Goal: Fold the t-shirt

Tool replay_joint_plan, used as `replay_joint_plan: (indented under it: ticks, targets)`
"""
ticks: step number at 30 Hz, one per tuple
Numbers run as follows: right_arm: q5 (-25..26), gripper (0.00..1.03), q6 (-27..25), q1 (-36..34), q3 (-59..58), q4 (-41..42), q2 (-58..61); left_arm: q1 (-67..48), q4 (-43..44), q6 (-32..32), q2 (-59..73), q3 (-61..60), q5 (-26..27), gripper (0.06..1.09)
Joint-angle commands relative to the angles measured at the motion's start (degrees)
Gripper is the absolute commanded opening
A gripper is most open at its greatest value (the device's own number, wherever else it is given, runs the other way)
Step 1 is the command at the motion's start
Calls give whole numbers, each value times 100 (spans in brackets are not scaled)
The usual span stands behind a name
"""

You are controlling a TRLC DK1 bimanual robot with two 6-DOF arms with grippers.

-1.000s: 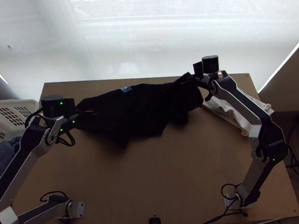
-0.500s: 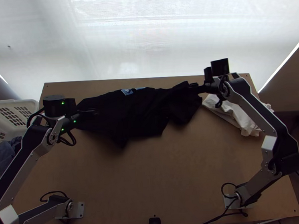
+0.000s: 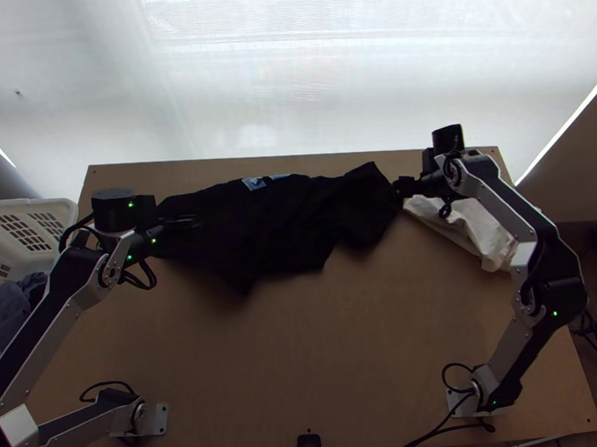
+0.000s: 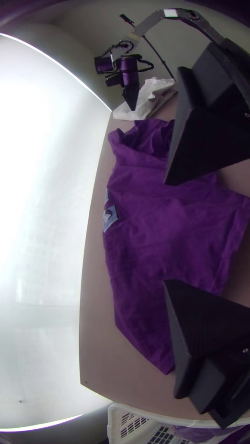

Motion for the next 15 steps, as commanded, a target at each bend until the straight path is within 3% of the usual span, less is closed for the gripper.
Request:
replay_joint_plan:
  ticks: [1,4,15]
  targets:
    - [-88,68,146,44,204,-43,674,-14,-3,-12,-12,25,5,104]
    - [-88,55,155,115,283,-43,727,12,-29,-3,-38,25,5,104]
    - [-88,55,155,335,230,-69,788,65,-38,-3,-82,8,5,104]
